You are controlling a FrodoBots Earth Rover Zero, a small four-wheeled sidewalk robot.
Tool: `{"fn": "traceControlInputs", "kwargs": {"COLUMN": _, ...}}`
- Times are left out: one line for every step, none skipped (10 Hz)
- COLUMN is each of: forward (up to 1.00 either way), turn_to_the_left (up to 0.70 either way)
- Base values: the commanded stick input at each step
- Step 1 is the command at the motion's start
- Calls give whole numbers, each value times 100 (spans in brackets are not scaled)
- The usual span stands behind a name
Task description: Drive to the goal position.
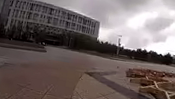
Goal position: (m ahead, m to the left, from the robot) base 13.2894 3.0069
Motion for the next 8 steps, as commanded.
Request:
{"fn": "traceControlInputs", "kwargs": {"forward": 85, "turn_to_the_left": 0}}
{"fn": "traceControlInputs", "kwargs": {"forward": 85, "turn_to_the_left": 0}}
{"fn": "traceControlInputs", "kwargs": {"forward": 85, "turn_to_the_left": 0}}
{"fn": "traceControlInputs", "kwargs": {"forward": 85, "turn_to_the_left": 0}}
{"fn": "traceControlInputs", "kwargs": {"forward": 85, "turn_to_the_left": 0}}
{"fn": "traceControlInputs", "kwargs": {"forward": 85, "turn_to_the_left": 0}}
{"fn": "traceControlInputs", "kwargs": {"forward": 85, "turn_to_the_left": 0}}
{"fn": "traceControlInputs", "kwargs": {"forward": 85, "turn_to_the_left": 0}}
